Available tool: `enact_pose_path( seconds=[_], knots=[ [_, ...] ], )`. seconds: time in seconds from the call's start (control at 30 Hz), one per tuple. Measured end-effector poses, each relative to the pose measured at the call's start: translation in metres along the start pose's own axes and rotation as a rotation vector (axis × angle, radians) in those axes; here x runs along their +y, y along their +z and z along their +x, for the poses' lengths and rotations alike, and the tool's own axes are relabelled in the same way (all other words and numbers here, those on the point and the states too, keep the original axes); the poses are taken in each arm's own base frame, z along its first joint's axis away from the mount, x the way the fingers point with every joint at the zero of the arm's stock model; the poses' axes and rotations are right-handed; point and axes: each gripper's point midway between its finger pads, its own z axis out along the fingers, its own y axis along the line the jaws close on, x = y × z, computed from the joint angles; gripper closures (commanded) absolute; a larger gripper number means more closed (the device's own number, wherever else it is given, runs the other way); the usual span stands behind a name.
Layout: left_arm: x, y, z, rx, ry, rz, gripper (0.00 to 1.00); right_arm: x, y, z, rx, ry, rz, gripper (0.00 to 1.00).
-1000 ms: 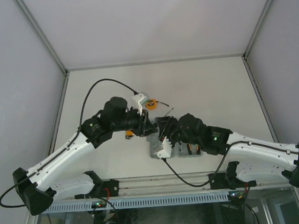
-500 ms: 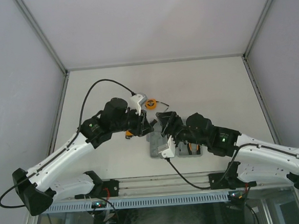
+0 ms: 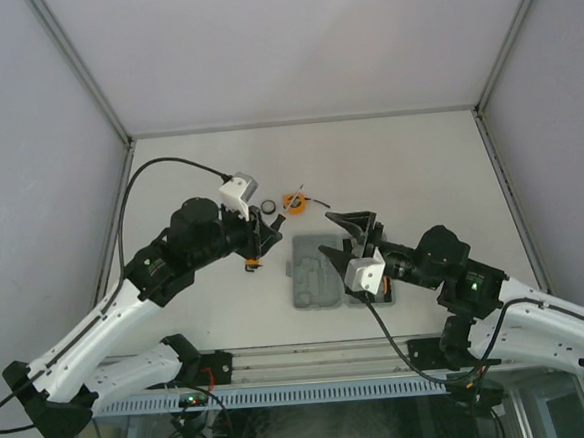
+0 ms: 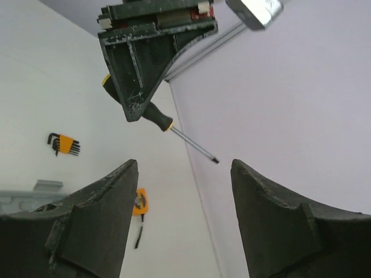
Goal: Sort the tools into containers
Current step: Place the screwdriver in the storage box.
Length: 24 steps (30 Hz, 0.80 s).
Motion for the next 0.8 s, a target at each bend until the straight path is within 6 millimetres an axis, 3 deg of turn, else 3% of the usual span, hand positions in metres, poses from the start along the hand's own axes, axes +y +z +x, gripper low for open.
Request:
enact_pose_path(
  seconds=[0.1,0.5,0.7,0.8],
  knots=[
    [0.003,-0.003,-0.005,-0.035,-0.004,-0.009,1.0,0.0,-0.001,0.007,0.025,0.146,0.037,0.33],
    [0.024,-0.022,-0.018,-0.148,-0.047,-0.097,1.0,-0.012,-0.004,0.045,0.136,0.83,0.278,0.31],
    [0.034,-0.037,-0.033,-0.24,-0.078,-0.163,1.0,-0.012,-0.015,0.081,0.209,1.203,0.397,0.14],
    [0.039,-0.038,-0.035,-0.251,-0.085,-0.191,1.0,-0.004,-0.021,0.11,0.278,1.396,0.421,0.05]
  ],
)
